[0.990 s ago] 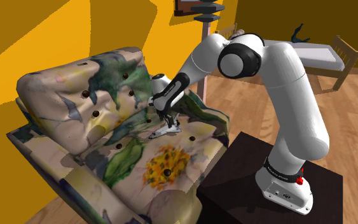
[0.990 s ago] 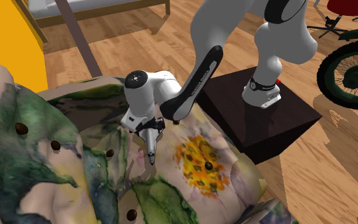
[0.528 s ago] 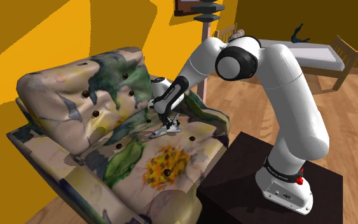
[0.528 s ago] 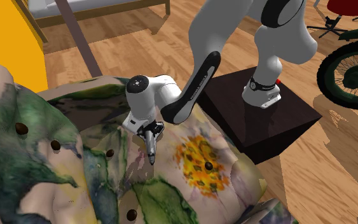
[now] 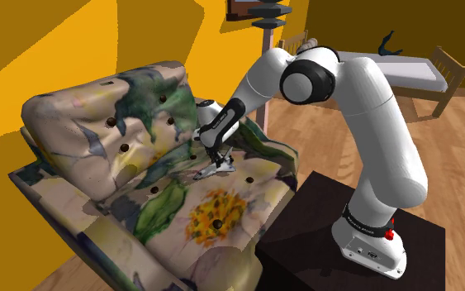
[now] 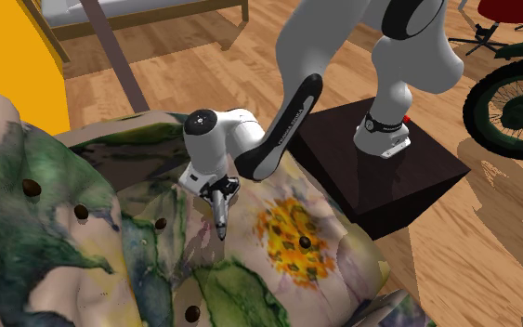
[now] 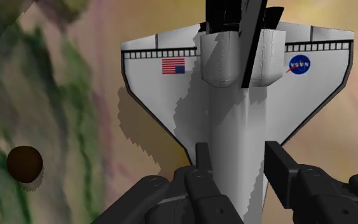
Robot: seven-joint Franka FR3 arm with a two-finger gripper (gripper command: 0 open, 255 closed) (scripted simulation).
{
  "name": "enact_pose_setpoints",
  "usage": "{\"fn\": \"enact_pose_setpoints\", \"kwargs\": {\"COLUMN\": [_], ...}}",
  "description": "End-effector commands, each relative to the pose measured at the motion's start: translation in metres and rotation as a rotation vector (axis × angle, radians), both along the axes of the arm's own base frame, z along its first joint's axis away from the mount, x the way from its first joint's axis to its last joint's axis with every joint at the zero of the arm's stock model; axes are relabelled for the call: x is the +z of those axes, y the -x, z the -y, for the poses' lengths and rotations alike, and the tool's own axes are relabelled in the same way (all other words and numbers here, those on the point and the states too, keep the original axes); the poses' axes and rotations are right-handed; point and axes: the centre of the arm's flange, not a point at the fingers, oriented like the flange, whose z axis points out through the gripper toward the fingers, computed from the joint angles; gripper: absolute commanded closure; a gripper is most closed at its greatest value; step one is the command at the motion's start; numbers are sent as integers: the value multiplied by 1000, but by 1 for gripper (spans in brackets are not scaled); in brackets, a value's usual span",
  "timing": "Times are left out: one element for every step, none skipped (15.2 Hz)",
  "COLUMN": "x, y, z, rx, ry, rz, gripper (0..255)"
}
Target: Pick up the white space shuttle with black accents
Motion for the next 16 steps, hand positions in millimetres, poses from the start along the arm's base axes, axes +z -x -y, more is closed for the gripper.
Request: {"fn": "enact_pose_setpoints", "kwargs": {"x": [8,13,18,24,29,34,39,45,50,55,60,66,71,76,77,77], "y": [0,0,0,0,0,0,0,0,0,0,0,0,0,0,0,0], "z": [-1,-1,-1,-1,-1,-1,-1,-1,-1,-1,-1,-1,-1,-1,-1,-1], "rx": [0,0,0,0,0,0,0,0,0,0,0,0,0,0,0,0], "ry": [0,0,0,0,0,0,0,0,0,0,0,0,0,0,0,0], "rz": [0,0,0,0,0,0,0,0,0,0,0,0,0,0,0,0], "gripper": [255,255,255,255,255,255,255,255,255,255,255,255,255,255,255,255]}}
